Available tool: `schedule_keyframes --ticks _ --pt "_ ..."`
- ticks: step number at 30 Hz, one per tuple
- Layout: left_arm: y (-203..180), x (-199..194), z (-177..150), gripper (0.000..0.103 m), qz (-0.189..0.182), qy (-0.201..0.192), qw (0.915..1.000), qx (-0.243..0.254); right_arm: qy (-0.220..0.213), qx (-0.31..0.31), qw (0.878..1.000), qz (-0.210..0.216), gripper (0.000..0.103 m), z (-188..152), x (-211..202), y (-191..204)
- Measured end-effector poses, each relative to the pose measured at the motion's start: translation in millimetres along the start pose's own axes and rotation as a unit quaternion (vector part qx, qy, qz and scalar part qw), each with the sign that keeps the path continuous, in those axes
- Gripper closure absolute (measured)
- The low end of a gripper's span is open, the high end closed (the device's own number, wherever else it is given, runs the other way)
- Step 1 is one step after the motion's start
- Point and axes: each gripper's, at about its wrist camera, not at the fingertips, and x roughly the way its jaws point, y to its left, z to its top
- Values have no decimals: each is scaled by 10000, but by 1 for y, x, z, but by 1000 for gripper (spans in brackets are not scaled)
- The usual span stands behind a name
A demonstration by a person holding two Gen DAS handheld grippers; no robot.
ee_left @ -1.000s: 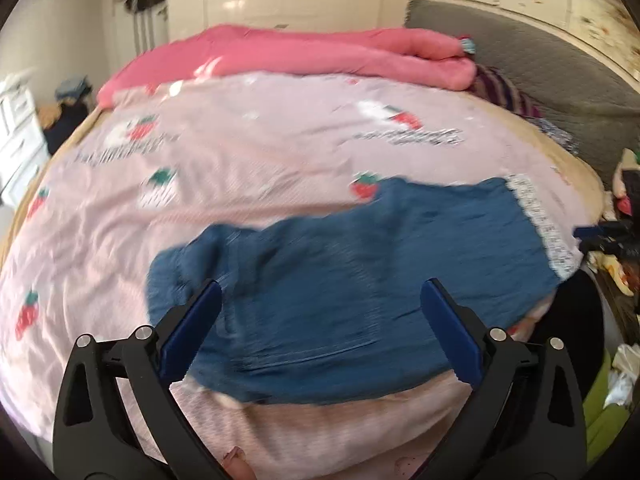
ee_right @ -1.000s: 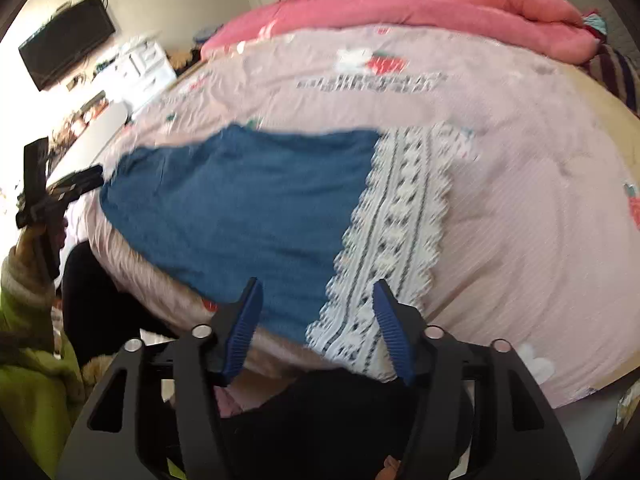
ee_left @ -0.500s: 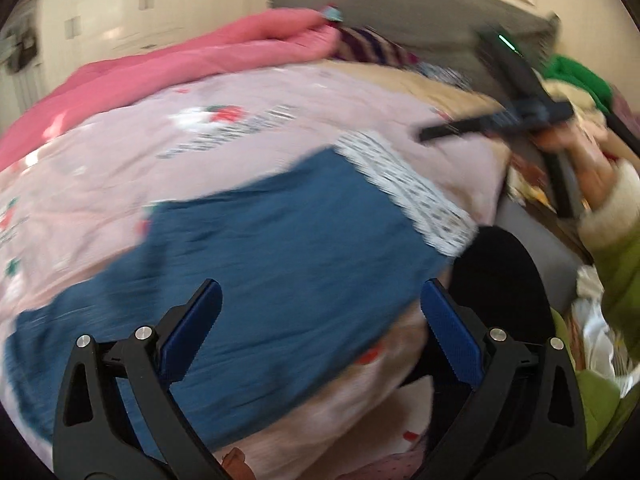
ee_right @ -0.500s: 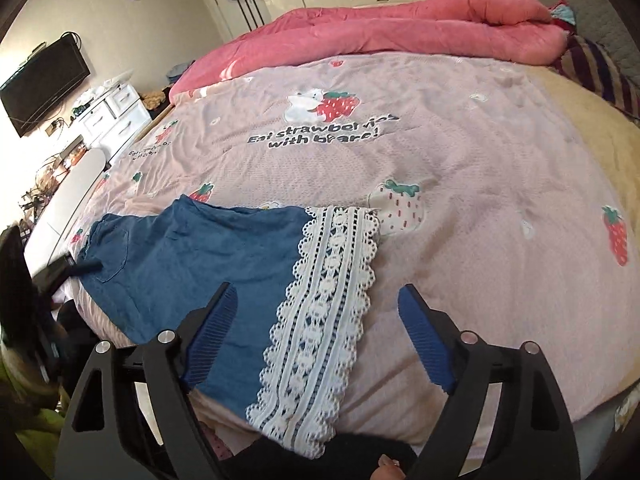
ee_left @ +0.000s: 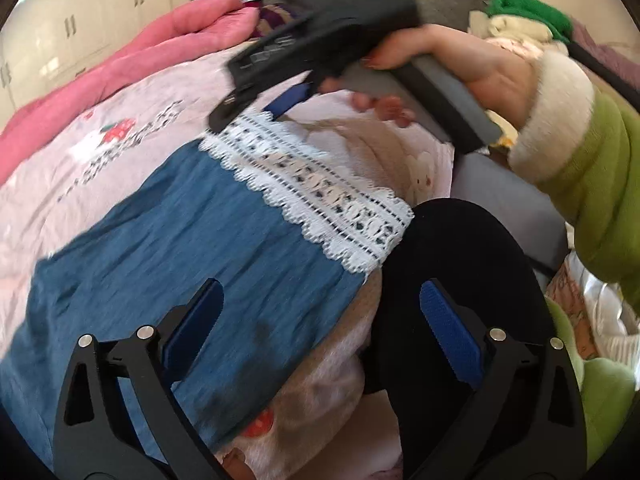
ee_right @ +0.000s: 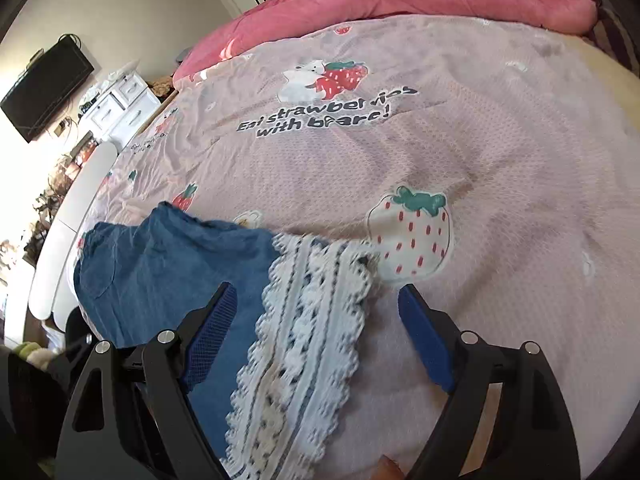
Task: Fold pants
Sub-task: 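Grasp the lace hem edge with the left gripper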
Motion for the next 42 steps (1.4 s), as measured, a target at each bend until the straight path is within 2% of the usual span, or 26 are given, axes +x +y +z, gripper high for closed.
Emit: schedule_keyframes --ticks 4,6,14,15,16,17,19,20,25,34,37,39,42 --pt "-9 12 7 20 -62 44 9998 200 43 -4 9997 220 22 7 9 -5" --pt "-12 16 9 25 -48 70 9997 246 82 -82 9993 360 28 9 14 -1" --pt "-19 31 14 36 -57 187 9993 328 319 -124 9986 407 31 10 33 -5" --pt "-19 32 13 37 -57 195 9992 342 297 -91 9986 438 34 9 32 -6" --pt "-20 33 13 38 -51 209 9991 365 278 -85 9987 407 48 9 31 -7" --pt "-23 33 12 38 -55 225 9990 386 273 -76 9991 329 52 8 29 -7" --pt "-23 36 12 40 -47 245 9989 409 225 -74 9987 461 67 9 23 -7" --pt "-23 36 11 40 -49 255 9989 395 175 -117 9985 510 69 9 18 -4" --pt "-20 36 12 41 -157 222 9993 273 18 -348 9981 507 73 18 1 16" --pt "-17 38 14 47 -9 133 9997 225 48 -430 9983 388 75 28 1 35" --pt "-19 42 14 55 192 129 9992 335 61 -404 9985 360 75 29 3 36" --pt "-21 44 16 66 380 105 9983 436 68 -411 9985 363 75 29 4 37" --pt "-22 43 17 72 458 112 9976 501 75 -383 9986 369 75 29 4 37"
